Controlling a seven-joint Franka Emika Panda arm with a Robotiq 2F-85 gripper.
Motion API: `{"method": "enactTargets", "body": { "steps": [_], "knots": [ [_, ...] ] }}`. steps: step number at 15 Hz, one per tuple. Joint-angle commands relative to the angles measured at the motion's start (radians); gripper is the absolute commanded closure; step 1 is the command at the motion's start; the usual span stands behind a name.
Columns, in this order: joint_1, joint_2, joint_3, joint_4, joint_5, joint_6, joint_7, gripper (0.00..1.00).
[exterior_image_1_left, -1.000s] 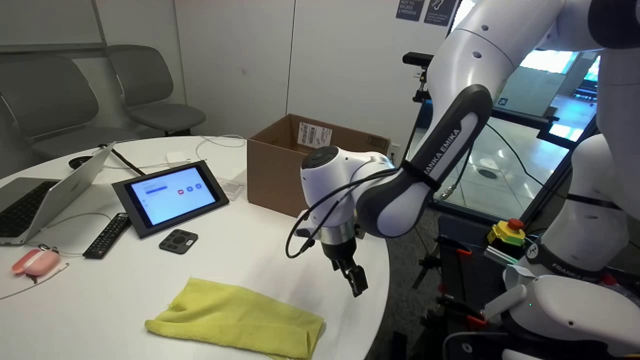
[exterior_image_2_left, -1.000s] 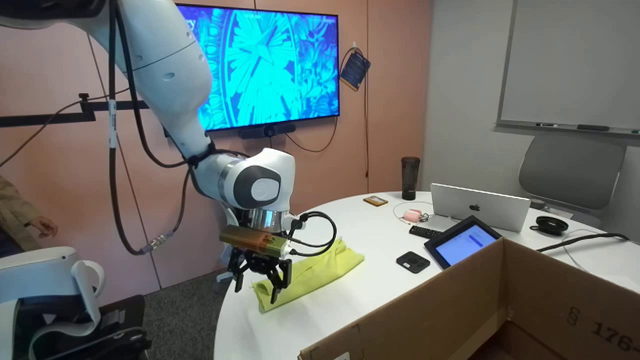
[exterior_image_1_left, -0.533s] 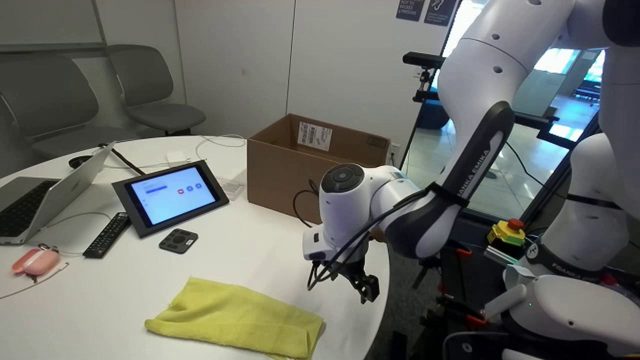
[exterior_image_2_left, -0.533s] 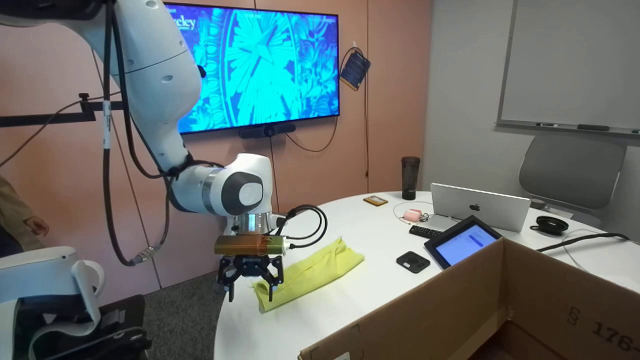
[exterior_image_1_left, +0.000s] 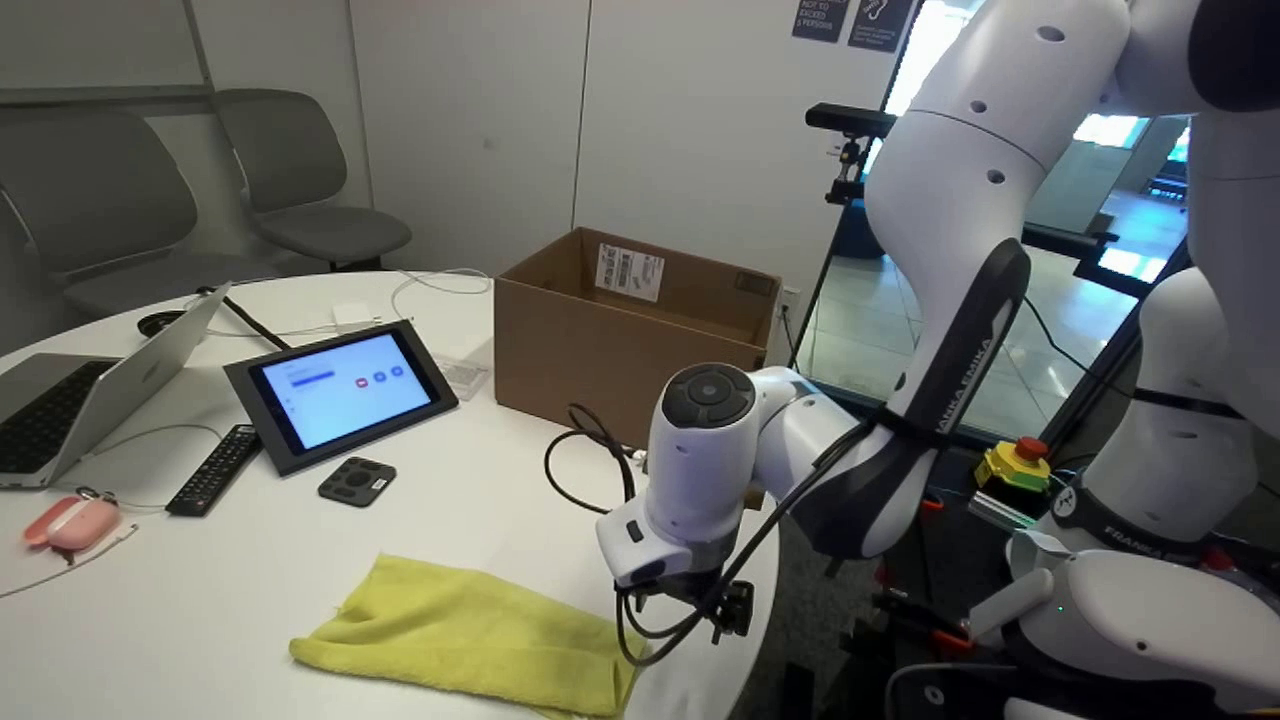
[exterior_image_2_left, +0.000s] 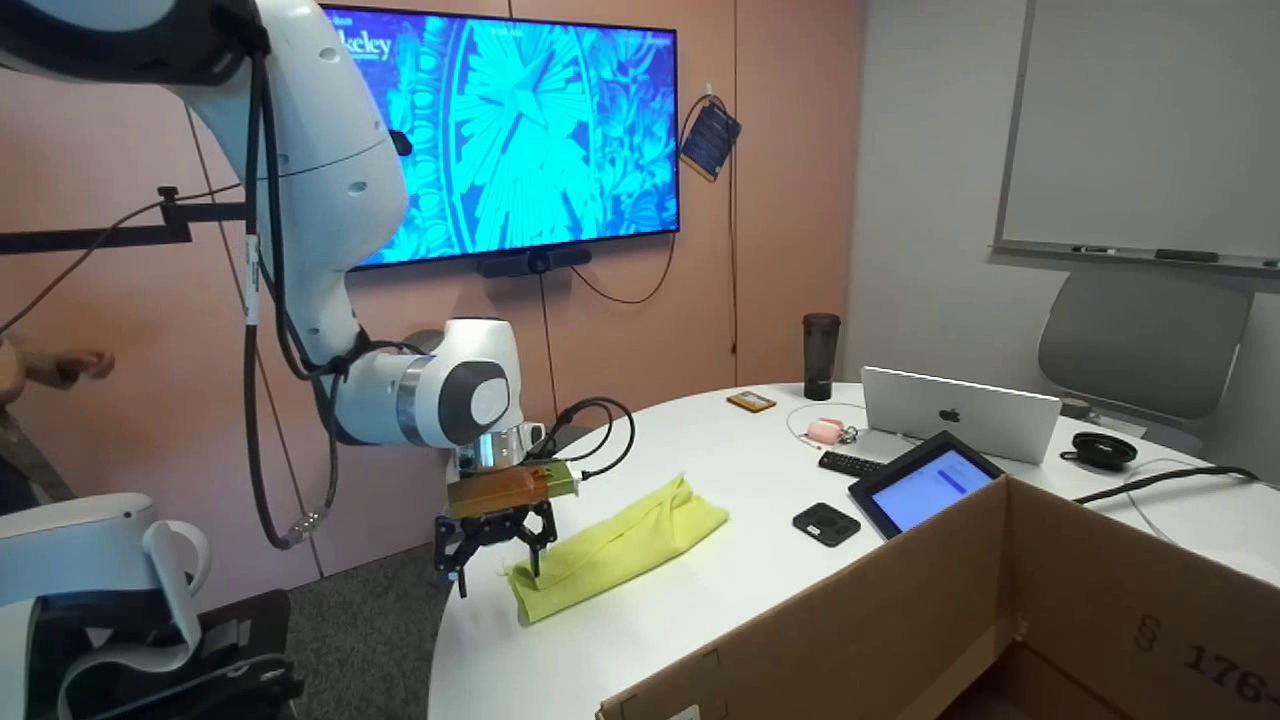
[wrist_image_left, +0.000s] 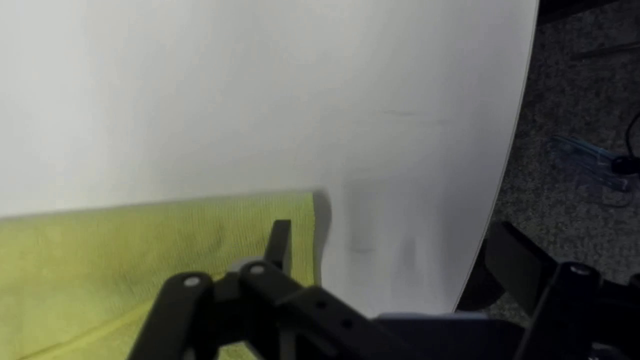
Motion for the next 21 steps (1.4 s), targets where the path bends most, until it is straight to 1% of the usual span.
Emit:
{"method": "enactTargets", "body": {
  "steps": [1, 4, 7, 12, 18, 21],
  "knots": [
    [-0.004, 0.065, 0.01, 0.05, -0.004, 0.05, -0.085, 0.0],
    [-0.001, 0.114, 0.012, 0.091, 0.02, 0.054, -0.094, 0.0],
    [0.002, 0.15, 0.01, 0.125, 0.015, 0.069, -0.098, 0.0],
    [0.02, 0.198, -0.013, 0.178, 0.002, 0.113, -0.077, 0.0],
    [0.044, 0.226, -0.056, 0.189, -0.015, 0.196, -0.053, 0.0],
    [0.077, 0.239, -0.098, 0.188, -0.028, 0.235, -0.032, 0.0]
  ]
}}
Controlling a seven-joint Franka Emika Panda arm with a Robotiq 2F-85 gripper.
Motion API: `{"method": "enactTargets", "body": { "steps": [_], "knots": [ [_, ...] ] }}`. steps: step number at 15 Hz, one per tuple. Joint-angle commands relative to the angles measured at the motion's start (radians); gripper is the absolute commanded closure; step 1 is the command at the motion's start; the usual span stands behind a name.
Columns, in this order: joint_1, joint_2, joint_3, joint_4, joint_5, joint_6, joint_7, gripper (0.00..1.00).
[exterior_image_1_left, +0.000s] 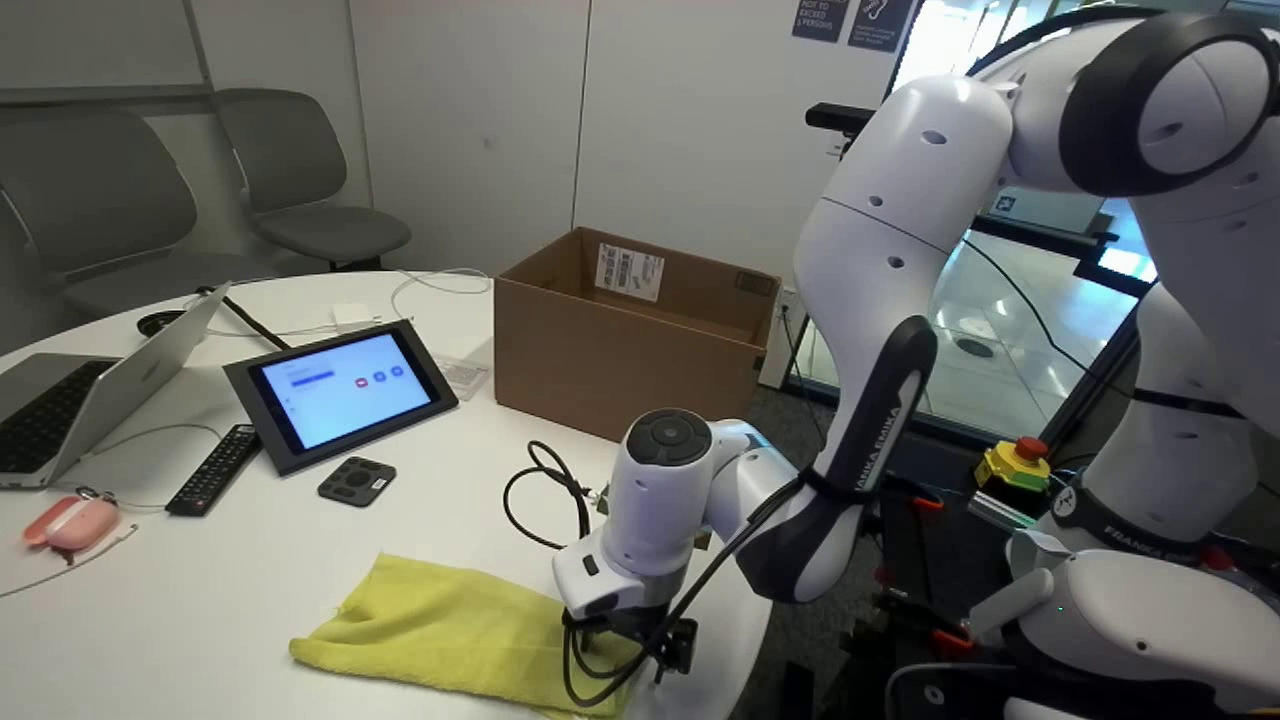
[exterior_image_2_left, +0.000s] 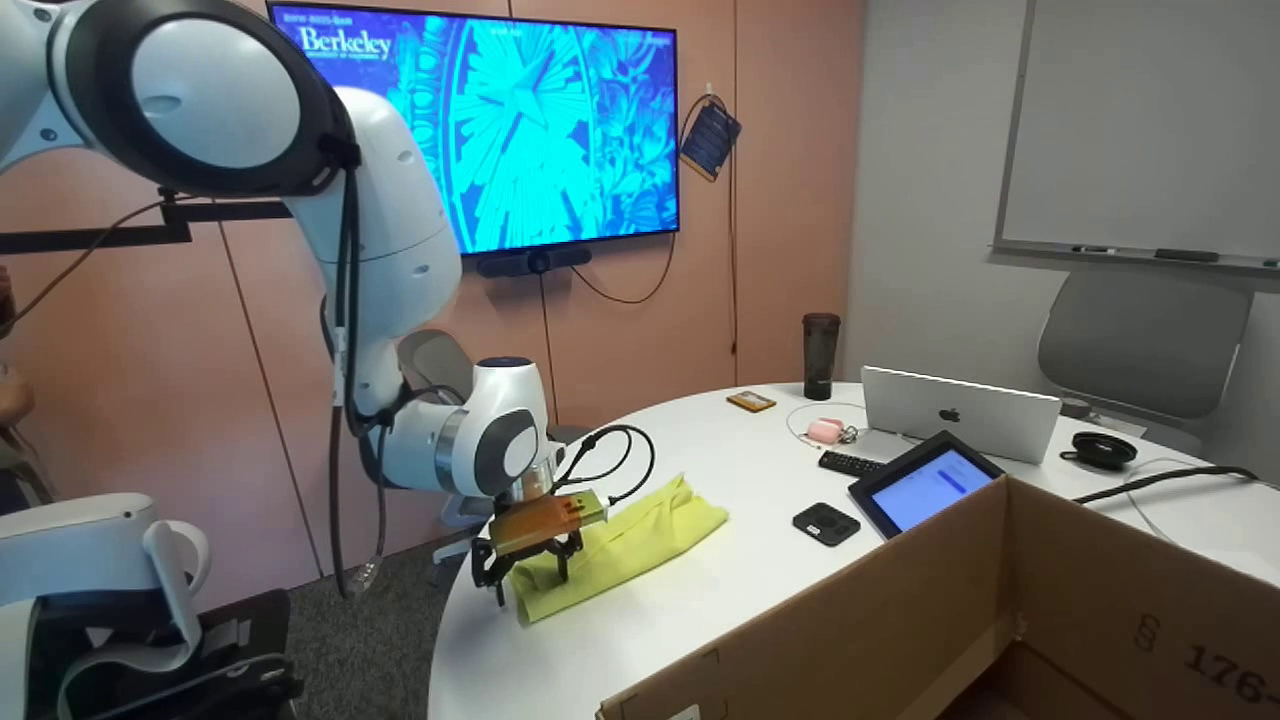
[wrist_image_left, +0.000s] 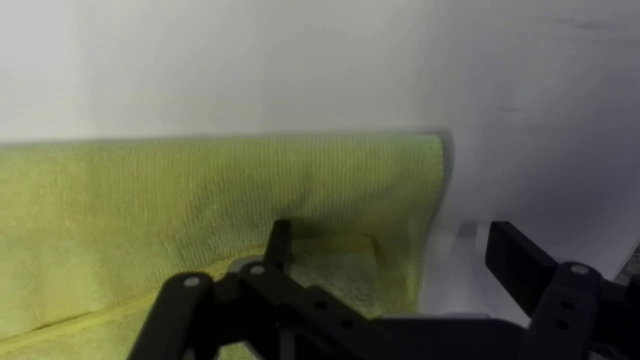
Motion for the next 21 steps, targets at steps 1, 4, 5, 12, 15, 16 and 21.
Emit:
{"method": "enactTargets", "body": {
  "steps": [1, 4, 5, 12, 15, 16, 21],
  "knots": [
    [0.054, 0.028, -0.06, 0.019, -0.03, 0.06, 0.045, 0.0],
    [0.084, 0.038, -0.094, 0.021, -0.031, 0.068, 0.07, 0.32],
    [0.089, 0.041, -0.101, 0.023, -0.03, 0.072, 0.076, 0.43],
    [0.114, -0.007, -0.137, -0.007, -0.029, 0.038, 0.14, 0.98],
    [0.093, -0.076, -0.134, -0.078, -0.003, -0.009, 0.217, 1.0],
    [0.086, -0.095, -0.132, -0.103, -0.003, -0.027, 0.24, 0.98],
    [0.014, -0.225, -0.087, -0.269, 0.006, -0.064, 0.289, 0.98]
  ]
}}
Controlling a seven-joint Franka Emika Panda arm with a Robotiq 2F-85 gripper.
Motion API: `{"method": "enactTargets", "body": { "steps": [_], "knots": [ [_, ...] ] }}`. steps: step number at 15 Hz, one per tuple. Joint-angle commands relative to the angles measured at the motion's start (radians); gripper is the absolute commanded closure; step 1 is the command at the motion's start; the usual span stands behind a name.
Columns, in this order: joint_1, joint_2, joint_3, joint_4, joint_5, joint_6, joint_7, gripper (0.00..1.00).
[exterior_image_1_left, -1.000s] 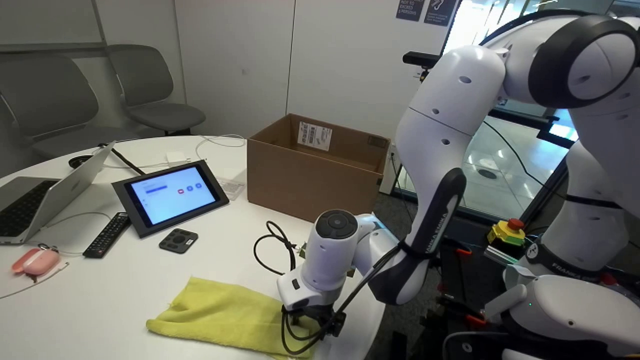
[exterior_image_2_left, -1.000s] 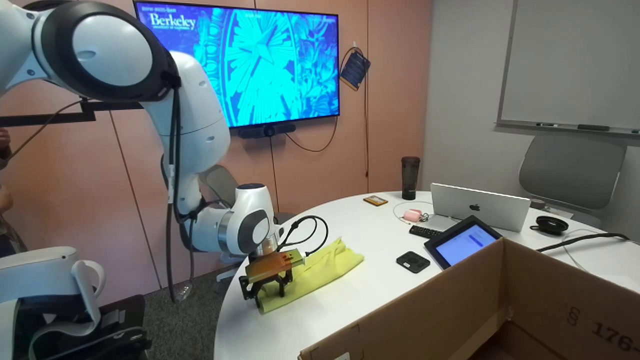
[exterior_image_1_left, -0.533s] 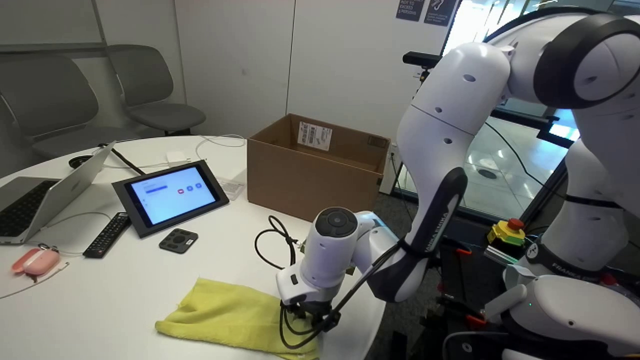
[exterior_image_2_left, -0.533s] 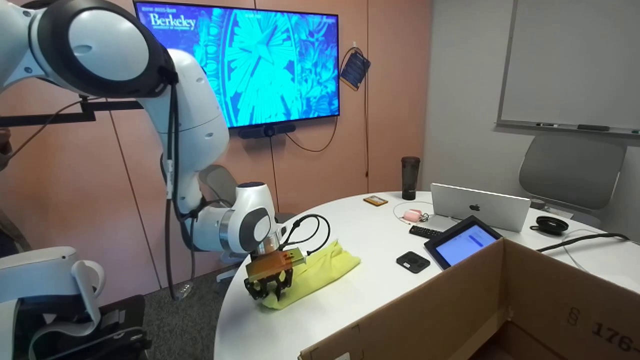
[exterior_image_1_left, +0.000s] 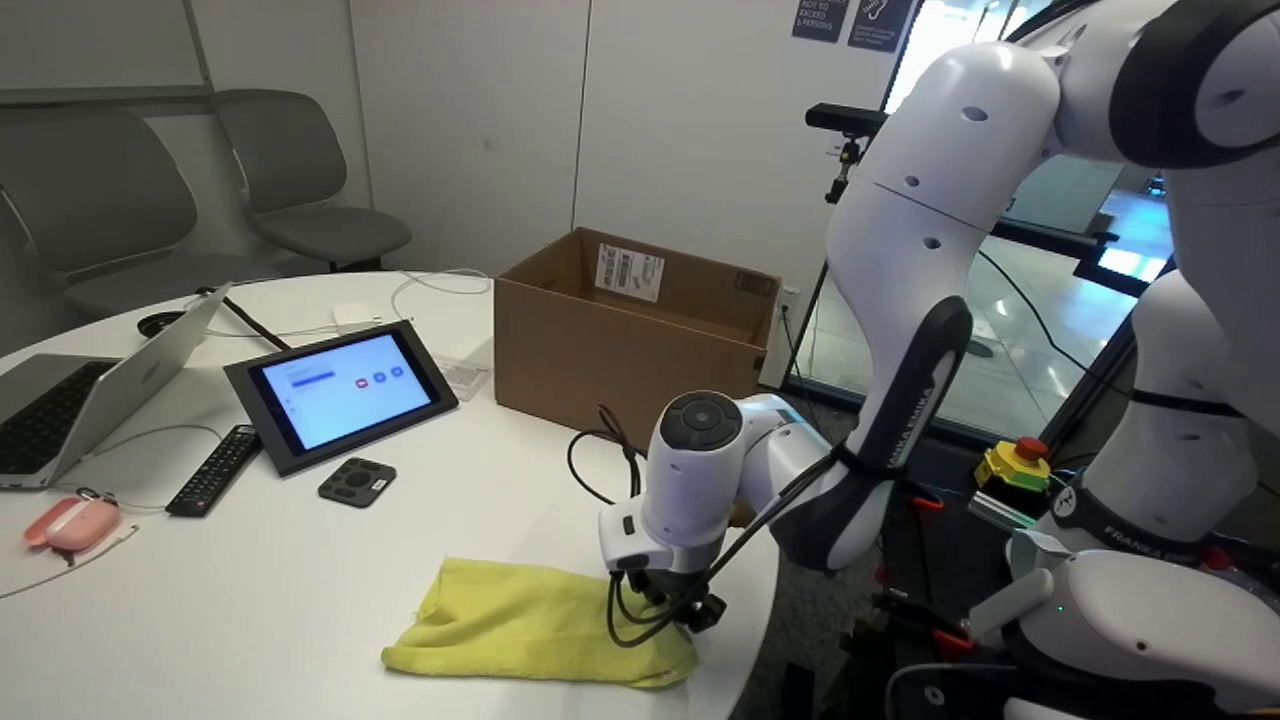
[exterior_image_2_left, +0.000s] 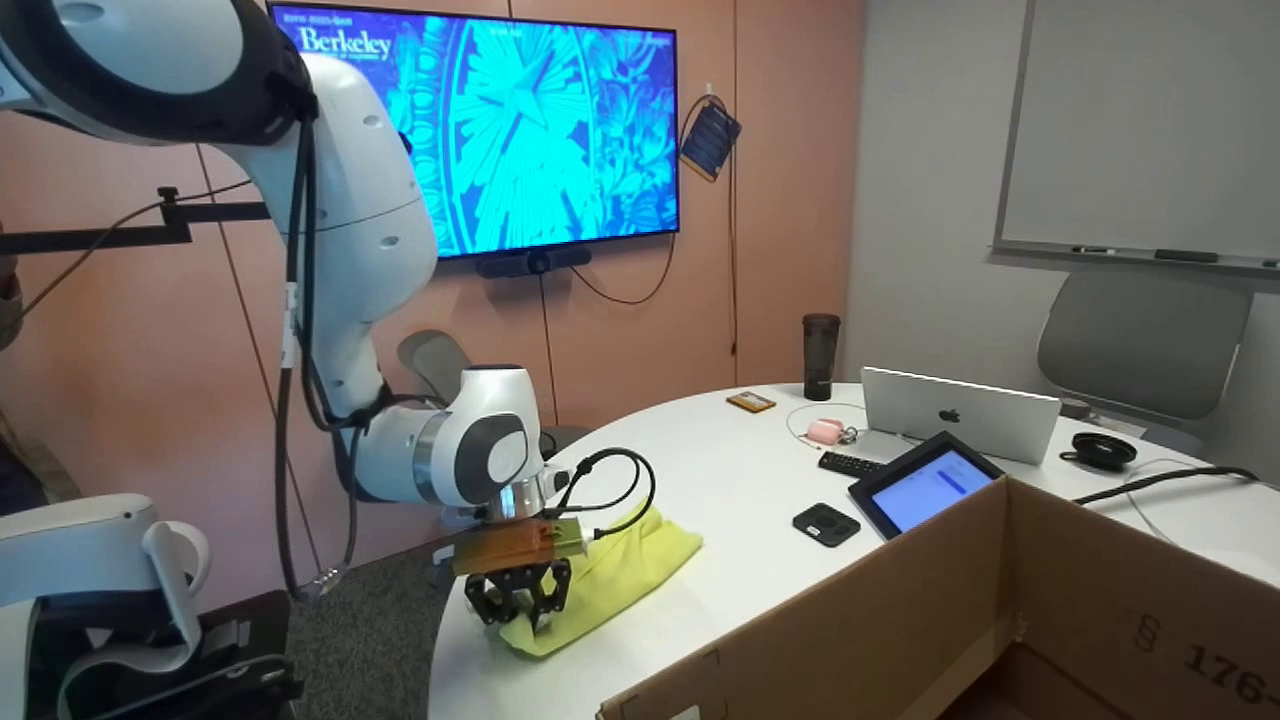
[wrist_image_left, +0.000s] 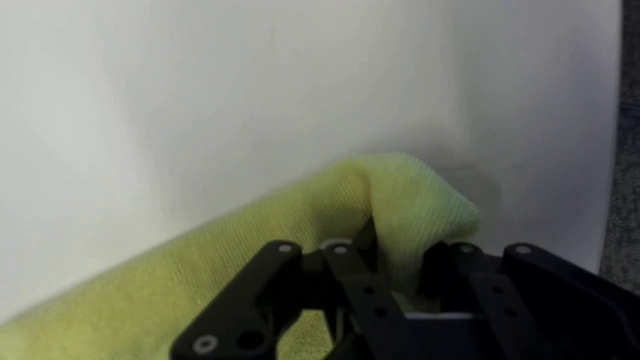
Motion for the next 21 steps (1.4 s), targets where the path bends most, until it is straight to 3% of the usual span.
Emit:
{"method": "enactTargets", "body": {
  "steps": [1, 4, 9, 14, 21],
  "knots": [
    [-0.066, -0.134, 0.047, -0.144, 0.014, -0.028, 0.022, 0.98],
    [-0.121, -0.171, 0.084, -0.158, 0.06, -0.054, 0.02, 0.98],
    [-0.122, -0.118, 0.083, -0.014, 0.139, -0.171, 0.082, 0.98],
    [-0.086, -0.021, 0.089, 0.185, 0.163, -0.324, 0.118, 0.98],
    [0.006, 0.093, 0.092, 0.387, 0.115, -0.391, 0.128, 0.98]
  ]
}}
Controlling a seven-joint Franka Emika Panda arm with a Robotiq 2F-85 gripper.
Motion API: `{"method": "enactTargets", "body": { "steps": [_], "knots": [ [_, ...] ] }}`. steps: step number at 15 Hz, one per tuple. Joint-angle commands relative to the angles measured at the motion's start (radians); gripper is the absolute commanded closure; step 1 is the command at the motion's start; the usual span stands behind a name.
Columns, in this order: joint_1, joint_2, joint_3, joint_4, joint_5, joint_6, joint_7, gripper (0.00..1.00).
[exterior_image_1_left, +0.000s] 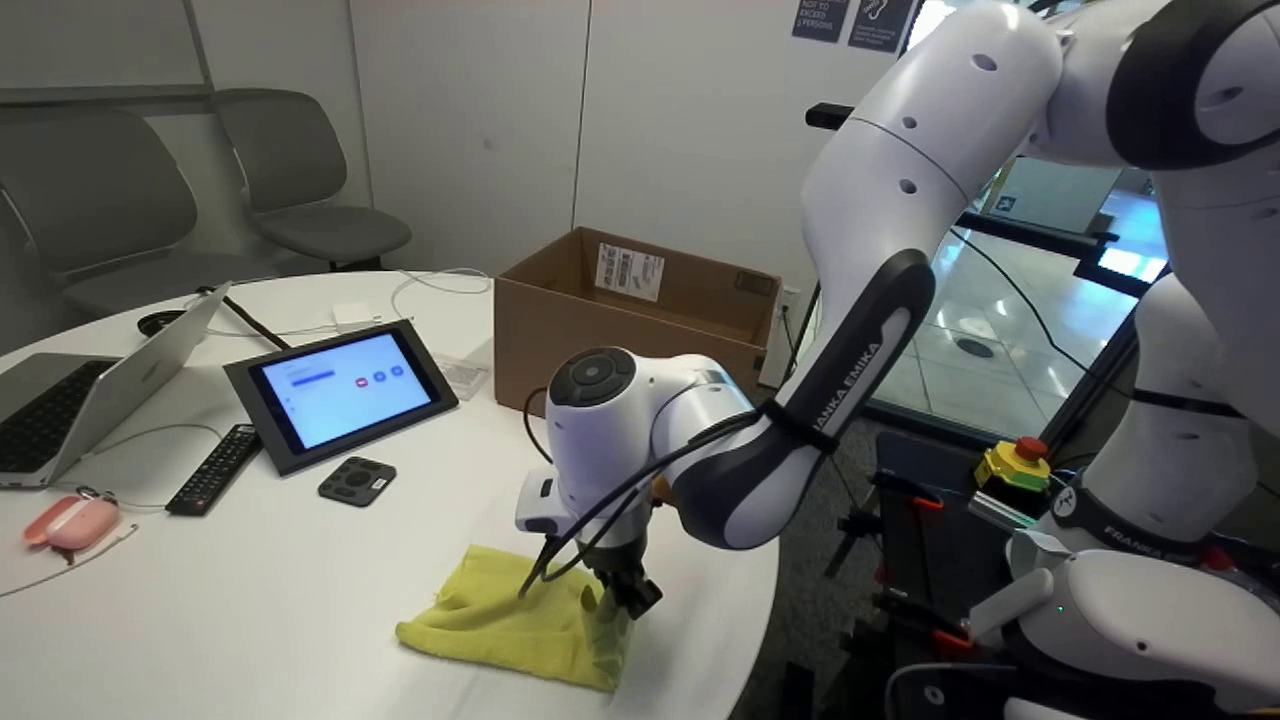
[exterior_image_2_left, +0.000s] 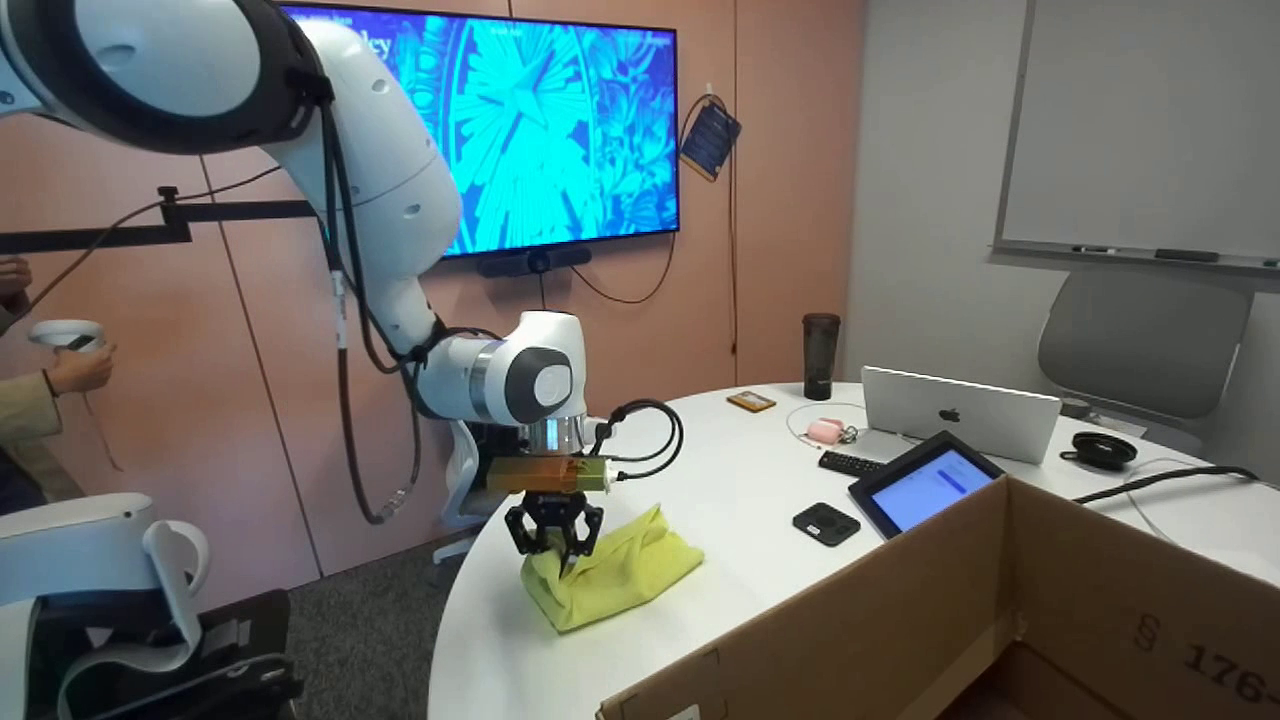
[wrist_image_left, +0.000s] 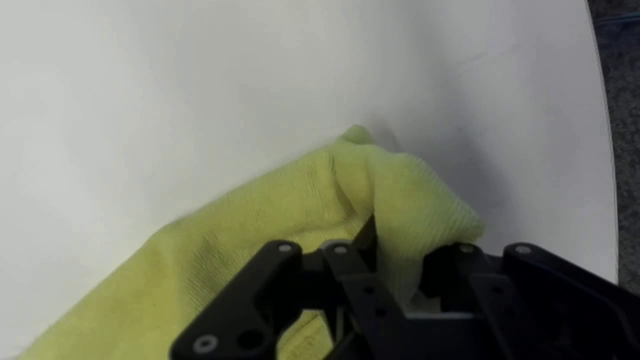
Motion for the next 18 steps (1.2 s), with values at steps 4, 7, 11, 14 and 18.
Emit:
{"method": "enactTargets", "body": {
  "steps": [4, 7, 11, 14, 18],
  "knots": [
    [0.084, 0.131, -0.033, 0.203, -0.048, -0.043, 0.054, 0.98],
    [0.059, 0.135, -0.026, 0.23, -0.024, -0.028, 0.047, 0.98],
    [0.038, 0.137, -0.035, 0.279, -0.015, -0.031, 0.056, 0.98],
    [0.025, 0.132, -0.043, 0.296, -0.014, -0.026, 0.062, 0.98],
    [-0.035, 0.026, -0.012, 0.135, -0.009, 0.066, 0.023, 0.98]
  ]
}}
